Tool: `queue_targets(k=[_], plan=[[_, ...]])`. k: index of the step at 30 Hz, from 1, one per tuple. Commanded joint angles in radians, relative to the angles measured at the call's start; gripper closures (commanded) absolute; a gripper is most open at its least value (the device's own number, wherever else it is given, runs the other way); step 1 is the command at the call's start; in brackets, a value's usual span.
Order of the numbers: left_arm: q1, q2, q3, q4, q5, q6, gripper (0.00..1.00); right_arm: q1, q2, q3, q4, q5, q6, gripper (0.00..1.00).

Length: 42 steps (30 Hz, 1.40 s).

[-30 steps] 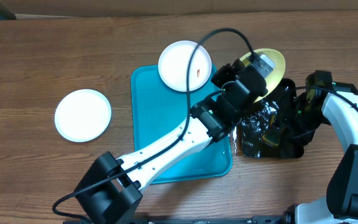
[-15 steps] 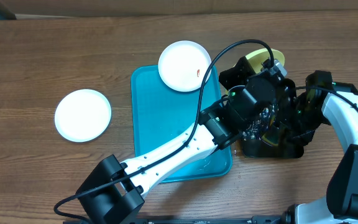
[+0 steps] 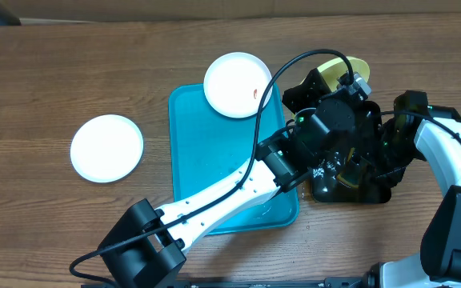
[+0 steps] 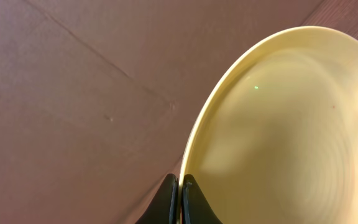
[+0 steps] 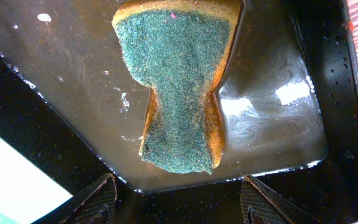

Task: Clean dirty plates on tray and stack at the side

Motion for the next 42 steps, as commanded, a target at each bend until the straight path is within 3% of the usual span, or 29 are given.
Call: queue_targets(k=[1, 10, 32, 39, 42], plan=[[-0.012, 0.006, 0.023, 0.013, -0.016, 0.016, 0.96, -0.002, -0.007, -0.003, 0.004, 0.007, -0.007, 0.34], [-0.046, 0.006, 0.023, 0.169, -0.007, 0.267, 0.96, -0.002, -0.007, -0.003, 0.000, 0.006, -0.007, 0.34], [-0.058, 0.006, 0.023, 0.156, -0.026, 0.309, 0.96, -0.002, -0.007, -0.003, -0.007, 0.007, -0.008, 0.34], [-0.057, 0.006, 0.023, 0.145, -0.016, 0.267, 0.96, -0.002, -0.007, -0.003, -0.007, 0.007, -0.008, 0.33], [-0.056, 0.006, 0.023, 0.066, -0.049, 0.174, 0.96, -0.002, -0.007, -0.003, -0.009, 0.007, -0.008, 0.34]])
